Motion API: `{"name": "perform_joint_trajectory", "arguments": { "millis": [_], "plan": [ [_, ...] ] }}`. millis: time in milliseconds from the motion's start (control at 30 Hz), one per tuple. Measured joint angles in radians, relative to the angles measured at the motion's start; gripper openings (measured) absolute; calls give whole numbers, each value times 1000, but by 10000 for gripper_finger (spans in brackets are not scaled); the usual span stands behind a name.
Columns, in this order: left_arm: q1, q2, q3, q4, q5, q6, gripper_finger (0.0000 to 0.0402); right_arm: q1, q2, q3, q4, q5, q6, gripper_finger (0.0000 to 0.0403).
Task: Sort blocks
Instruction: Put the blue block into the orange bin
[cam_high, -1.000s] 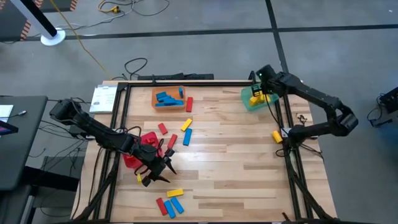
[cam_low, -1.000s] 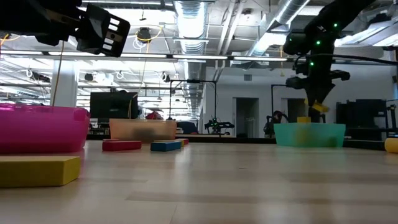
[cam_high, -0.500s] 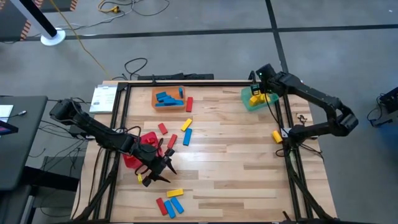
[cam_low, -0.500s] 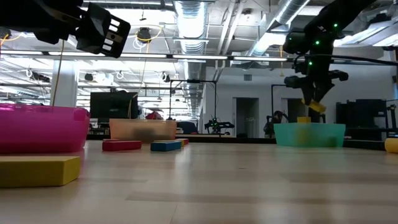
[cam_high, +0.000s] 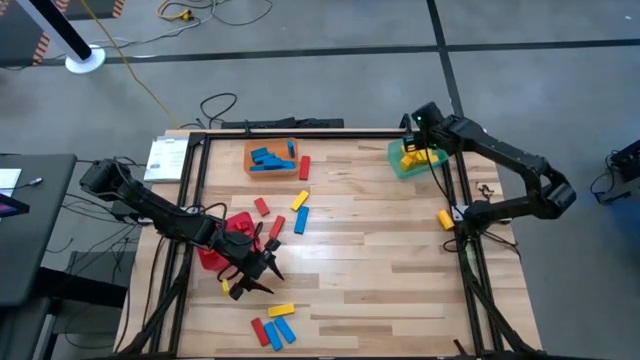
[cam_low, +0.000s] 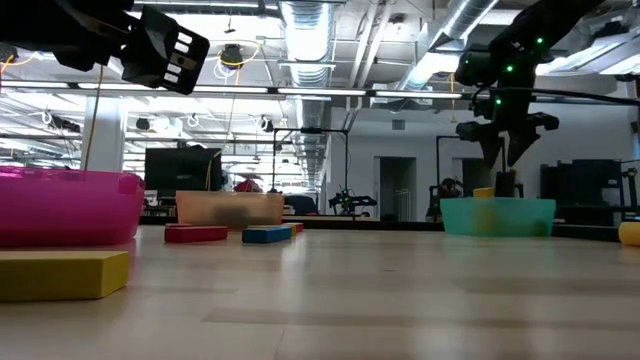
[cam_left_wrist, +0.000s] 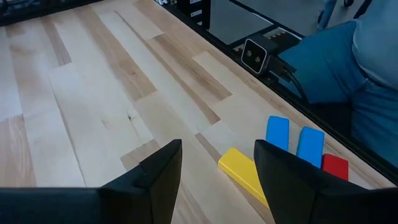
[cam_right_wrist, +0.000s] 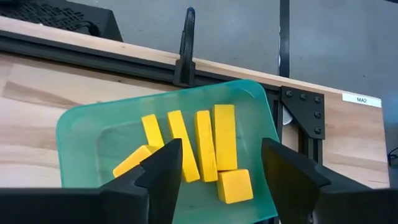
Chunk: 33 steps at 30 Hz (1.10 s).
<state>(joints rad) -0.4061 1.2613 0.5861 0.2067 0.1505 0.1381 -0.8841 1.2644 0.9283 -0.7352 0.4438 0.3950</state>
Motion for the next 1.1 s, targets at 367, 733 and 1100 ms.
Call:
{"name": "perform_joint_trajectory", "arguments": {
  "millis": [367, 733, 1100],
  "plan": [
    [-87, 0, 0, -31, 13, -72, 196, 70, -5, 0, 68, 3, -13, 232],
    [-217, 0, 0, -27, -74, -139, 196, 214, -5, 0, 98, 3, -15, 232],
    [-281, 88, 2, 89, -138, -100, 196, 409, -5, 0, 117, 1, -4, 232]
  ]
}}
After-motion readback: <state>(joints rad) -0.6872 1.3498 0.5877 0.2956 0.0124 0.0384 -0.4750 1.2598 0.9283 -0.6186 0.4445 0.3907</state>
